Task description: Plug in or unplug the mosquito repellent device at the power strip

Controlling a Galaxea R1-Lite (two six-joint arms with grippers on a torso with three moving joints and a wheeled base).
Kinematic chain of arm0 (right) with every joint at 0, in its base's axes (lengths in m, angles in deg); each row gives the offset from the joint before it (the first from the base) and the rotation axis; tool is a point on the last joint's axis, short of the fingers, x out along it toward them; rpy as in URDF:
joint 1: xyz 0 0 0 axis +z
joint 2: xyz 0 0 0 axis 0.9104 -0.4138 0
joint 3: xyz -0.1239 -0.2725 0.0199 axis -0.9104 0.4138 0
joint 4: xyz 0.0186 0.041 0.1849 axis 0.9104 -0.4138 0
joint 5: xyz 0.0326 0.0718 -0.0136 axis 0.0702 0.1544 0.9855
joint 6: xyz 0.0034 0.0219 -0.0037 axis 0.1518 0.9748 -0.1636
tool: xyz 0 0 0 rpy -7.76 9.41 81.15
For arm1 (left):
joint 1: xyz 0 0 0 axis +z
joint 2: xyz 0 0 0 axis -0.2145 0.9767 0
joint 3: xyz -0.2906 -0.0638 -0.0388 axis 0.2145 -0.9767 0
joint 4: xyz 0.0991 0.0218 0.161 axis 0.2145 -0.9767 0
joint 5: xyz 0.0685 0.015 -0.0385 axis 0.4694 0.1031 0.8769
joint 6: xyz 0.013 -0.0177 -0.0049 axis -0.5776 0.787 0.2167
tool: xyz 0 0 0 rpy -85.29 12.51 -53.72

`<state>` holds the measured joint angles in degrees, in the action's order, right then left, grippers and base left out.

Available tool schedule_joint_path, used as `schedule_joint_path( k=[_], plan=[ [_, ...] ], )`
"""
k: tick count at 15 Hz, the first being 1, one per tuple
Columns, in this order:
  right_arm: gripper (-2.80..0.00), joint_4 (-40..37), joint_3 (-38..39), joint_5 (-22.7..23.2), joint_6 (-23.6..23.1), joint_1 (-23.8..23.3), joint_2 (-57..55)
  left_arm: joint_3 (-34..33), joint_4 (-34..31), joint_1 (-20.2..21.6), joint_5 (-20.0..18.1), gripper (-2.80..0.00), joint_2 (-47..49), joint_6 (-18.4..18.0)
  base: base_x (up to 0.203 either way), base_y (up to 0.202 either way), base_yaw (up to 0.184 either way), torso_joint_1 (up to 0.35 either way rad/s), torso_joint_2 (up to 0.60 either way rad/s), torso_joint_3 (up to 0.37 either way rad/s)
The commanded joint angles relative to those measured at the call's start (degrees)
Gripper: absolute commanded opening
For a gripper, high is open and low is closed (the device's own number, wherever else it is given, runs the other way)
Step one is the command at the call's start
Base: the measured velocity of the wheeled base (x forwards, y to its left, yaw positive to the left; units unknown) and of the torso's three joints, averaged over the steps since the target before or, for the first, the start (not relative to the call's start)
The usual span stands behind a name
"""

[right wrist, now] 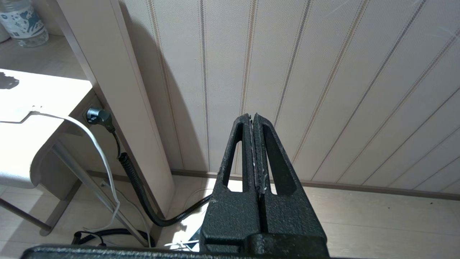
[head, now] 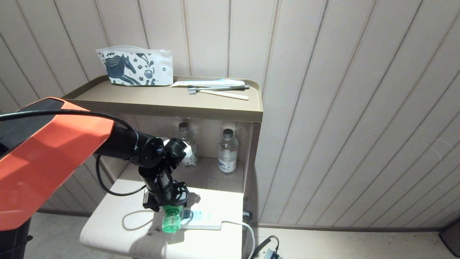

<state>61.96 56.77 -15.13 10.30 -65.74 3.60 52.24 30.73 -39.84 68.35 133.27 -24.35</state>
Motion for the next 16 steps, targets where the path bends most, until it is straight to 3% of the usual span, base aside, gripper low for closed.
schedule_joint_path(
  k=[1, 5, 8, 12, 13, 16],
  plan=[
    [-2.8, -0.02, 0.0, 0.02, -0.01, 0.01, 0.03, -0.33, -0.22, -0.56, -0.06, 0.0, -4.66, 0.2, 0.0, 0.0, 0.0, 0.0, 0.0, 0.0],
    [-2.8, -0.02, 0.0, 0.02, -0.01, 0.01, 0.03, -2.09, -0.24, -2.75, -0.05, 0.0, -9.52, 0.37, 0.0, 0.0, 0.0, 0.0, 0.0, 0.0],
    [-2.8, -0.02, 0.0, 0.02, -0.01, 0.01, 0.03, -4.12, -0.87, -5.51, 0.01, 0.0, -17.98, 0.66, 0.0, 0.0, 0.0, 0.0, 0.0, 0.0],
    [-2.8, -0.02, 0.0, 0.02, -0.01, 0.01, 0.03, -7.68, -1.89, -5.97, 0.08, 0.0, -29.92, -0.28, 0.0, 0.0, 0.0, 0.0, 0.0, 0.0],
    [-2.8, -0.02, 0.0, 0.02, -0.01, 0.01, 0.03, -8.87, -2.63, -6.0, 0.1, -2.8, -33.64, -0.92, 0.0, 0.0, 0.0, 0.0, 0.0, 0.0],
    [-2.8, -0.02, 0.0, 0.02, -0.01, 0.01, 0.03, -13.57, -6.05, -5.85, 0.47, -2.8, -45.75, -3.03, 0.0, 0.0, 0.0, 0.0, 0.0, 0.0]
  ],
)
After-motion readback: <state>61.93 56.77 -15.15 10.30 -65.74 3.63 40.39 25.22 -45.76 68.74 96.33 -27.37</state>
